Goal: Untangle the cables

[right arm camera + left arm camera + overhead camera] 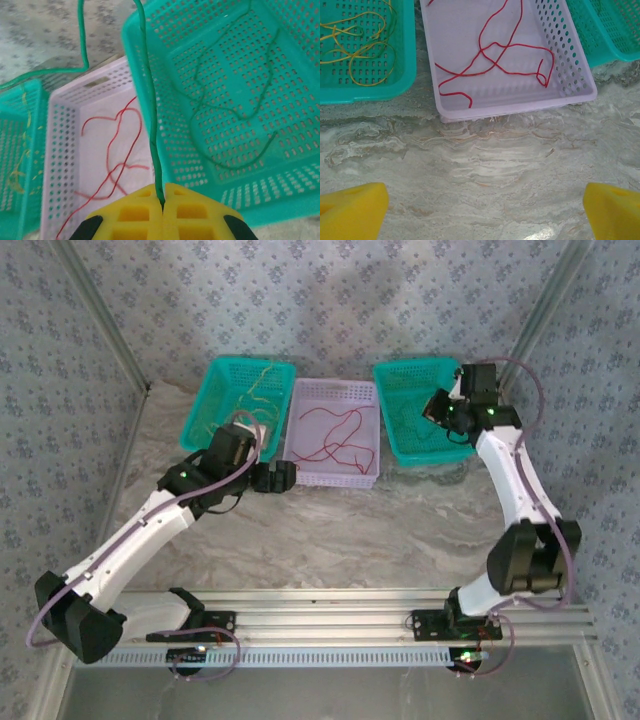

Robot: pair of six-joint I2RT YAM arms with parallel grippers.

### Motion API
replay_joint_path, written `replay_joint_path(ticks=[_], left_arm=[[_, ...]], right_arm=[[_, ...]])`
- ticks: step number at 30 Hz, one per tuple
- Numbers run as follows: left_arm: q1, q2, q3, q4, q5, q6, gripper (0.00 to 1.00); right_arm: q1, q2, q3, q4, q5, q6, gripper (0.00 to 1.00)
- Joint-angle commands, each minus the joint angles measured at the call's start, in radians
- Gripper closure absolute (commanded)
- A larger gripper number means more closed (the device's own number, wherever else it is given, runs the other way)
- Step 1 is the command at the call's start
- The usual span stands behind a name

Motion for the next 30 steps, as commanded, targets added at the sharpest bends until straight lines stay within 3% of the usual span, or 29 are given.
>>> replay_joint_path(ticks=[1,15,19,24,30], left_arm=[[0.004,-0.028,-0.008,0.025,-0.018,-0.003,0.00],[0.003,-0.033,-0.015,0.029,-0.035,0.000,0.00],[0.003,-0.038,-0.021,0.028,-0.048,0.000,0.00],[0.004,-0.035,-0.020,0.030,-0.054,-0.001,0.00],[0.003,-0.030,-0.018,0.031,-0.055,-0.004,0.00]], right_arm=[[-0.032,0.112,0.091,-0.009,0.036,0.015,1.00],[-0.054,0.554,0.417,-0.183,0.097,-0.033,1.00],[-0.058,0.593,0.428,-0.193,0.101,-0.043,1.00],[-0.052,0.563,0.414,-0.183,0.118,-0.047,0.79],[-0.043,0.473,0.405,-0.174,0.145,-0.049,0.64]])
